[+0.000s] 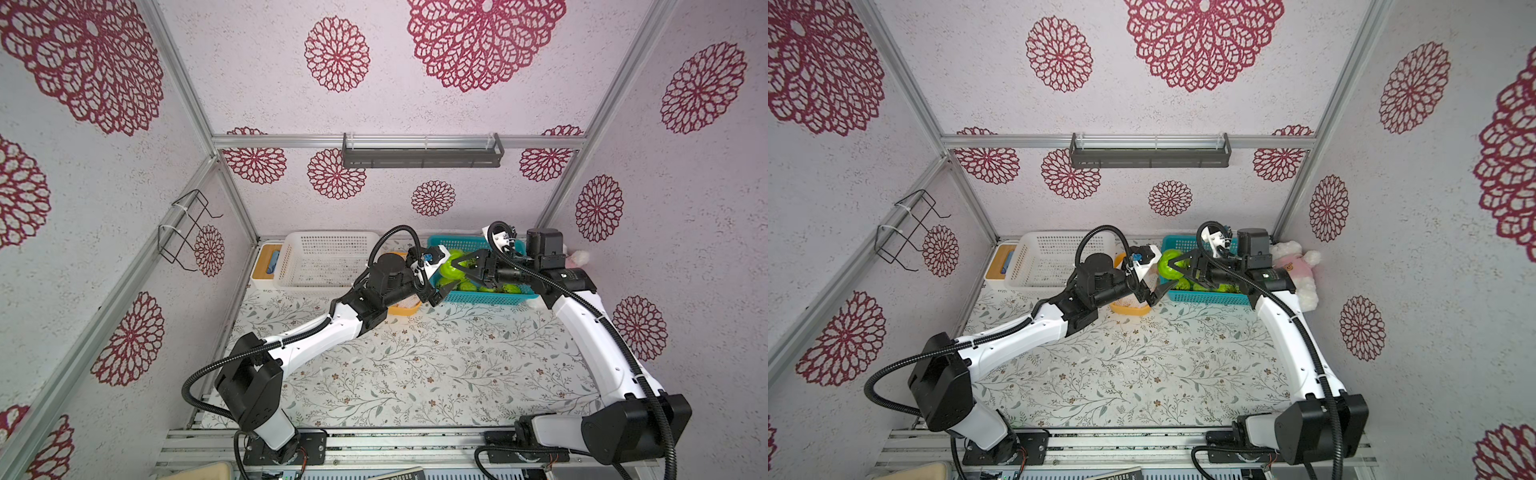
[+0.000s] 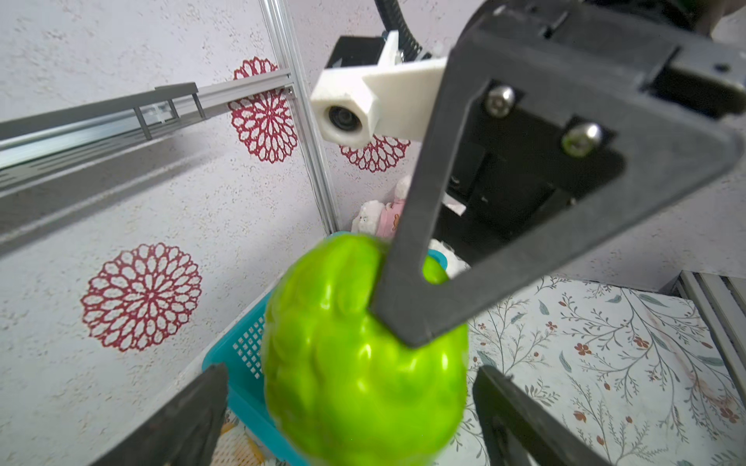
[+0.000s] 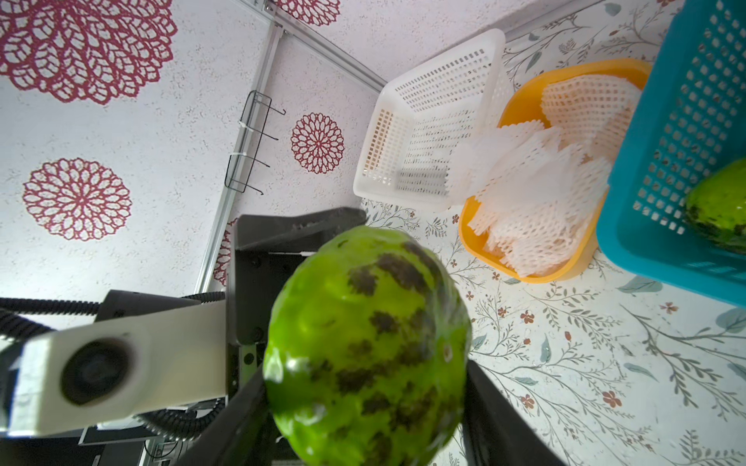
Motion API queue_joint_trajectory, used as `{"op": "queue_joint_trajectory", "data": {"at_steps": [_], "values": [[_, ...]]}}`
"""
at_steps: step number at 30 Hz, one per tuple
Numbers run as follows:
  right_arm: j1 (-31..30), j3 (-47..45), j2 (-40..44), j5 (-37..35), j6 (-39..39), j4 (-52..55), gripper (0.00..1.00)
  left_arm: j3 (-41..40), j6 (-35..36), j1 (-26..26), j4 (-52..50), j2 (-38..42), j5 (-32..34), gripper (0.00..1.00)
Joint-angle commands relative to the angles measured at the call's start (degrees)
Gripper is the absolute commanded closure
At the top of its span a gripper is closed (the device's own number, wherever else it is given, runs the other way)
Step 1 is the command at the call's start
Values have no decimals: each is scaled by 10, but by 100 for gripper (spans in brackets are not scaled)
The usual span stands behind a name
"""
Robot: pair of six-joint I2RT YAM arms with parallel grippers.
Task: Sleeve custard apples in foam nets
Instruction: Pick up the custard apple from the basket.
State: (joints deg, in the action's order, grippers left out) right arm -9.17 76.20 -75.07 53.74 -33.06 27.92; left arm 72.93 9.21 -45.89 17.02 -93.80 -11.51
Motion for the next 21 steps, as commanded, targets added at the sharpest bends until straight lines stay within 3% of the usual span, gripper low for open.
{"op": "queue_joint_trajectory", "data": {"at_steps": [1, 16, 21], "values": [[-6, -5, 19, 24, -18, -29, 35, 14, 8, -9, 46, -8, -4, 1], [-15, -32, 24, 40, -94, -123, 32, 25, 9, -18, 6, -21, 3, 27], [-16, -35, 24, 39, -110, -145, 26, 45, -2, -18, -40, -24, 17, 43]]}}
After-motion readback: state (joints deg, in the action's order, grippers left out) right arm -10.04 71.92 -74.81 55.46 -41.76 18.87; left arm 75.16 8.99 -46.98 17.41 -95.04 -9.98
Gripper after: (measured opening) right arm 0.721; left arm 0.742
